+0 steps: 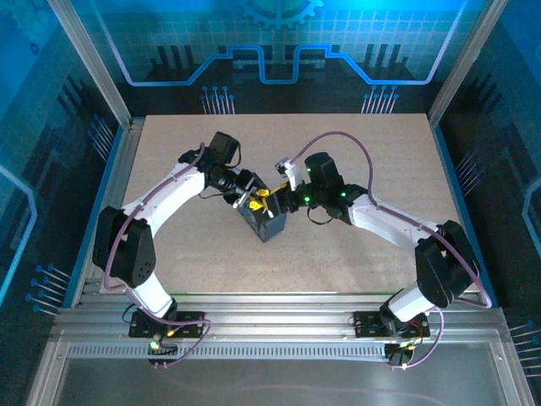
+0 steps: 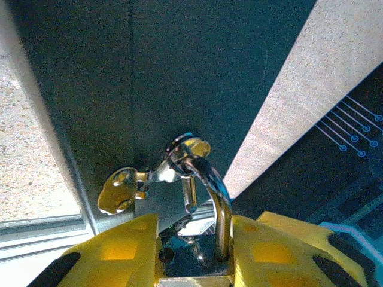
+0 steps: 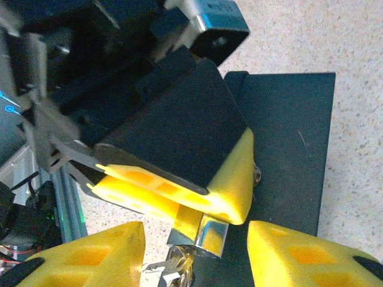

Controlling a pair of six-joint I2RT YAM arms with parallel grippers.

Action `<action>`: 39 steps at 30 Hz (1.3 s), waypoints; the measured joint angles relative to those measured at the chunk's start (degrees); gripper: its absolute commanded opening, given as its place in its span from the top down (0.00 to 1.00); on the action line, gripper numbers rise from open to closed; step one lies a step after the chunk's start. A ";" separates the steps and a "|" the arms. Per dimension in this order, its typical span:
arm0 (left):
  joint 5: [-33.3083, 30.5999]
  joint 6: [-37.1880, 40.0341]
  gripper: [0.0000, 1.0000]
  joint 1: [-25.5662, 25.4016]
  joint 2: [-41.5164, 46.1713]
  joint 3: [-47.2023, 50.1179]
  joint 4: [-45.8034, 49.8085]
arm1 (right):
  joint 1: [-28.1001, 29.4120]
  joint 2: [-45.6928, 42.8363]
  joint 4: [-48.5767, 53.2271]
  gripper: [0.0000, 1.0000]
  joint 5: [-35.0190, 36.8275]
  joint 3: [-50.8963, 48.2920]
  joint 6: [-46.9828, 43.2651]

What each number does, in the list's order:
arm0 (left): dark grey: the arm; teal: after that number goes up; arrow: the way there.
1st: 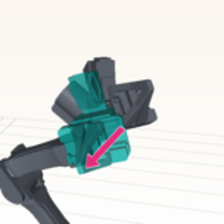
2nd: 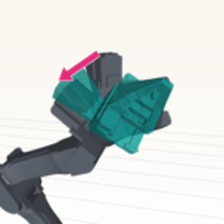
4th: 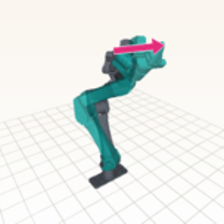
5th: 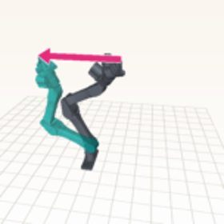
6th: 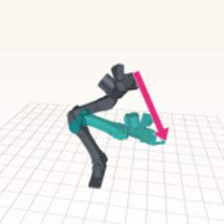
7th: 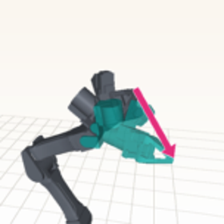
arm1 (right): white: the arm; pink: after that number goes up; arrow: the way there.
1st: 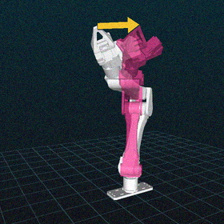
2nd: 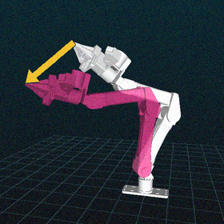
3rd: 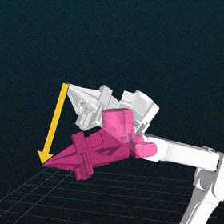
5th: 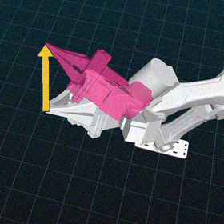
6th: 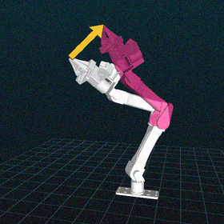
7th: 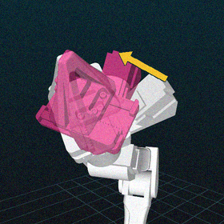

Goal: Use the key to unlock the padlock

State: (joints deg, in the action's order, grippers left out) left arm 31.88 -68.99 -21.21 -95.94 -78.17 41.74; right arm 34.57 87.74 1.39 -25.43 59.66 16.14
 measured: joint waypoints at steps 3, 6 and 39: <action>-0.11 -0.02 1.00 0.11 0.00 0.00 -0.02 | -0.20 0.94 -0.59 0.58 -0.61 0.00 2.78; -0.15 -0.02 1.00 0.17 0.00 0.02 -0.04 | -0.24 2.25 -2.49 0.65 -1.68 -0.09 5.73; -4.76 7.10 0.46 9.09 6.34 2.97 3.21 | -2.27 8.79 -9.70 1.00 -8.90 -0.04 22.36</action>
State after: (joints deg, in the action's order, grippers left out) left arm 27.11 -61.89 -12.12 -89.60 -75.20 44.95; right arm 32.29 96.53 -8.32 -34.33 59.61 38.50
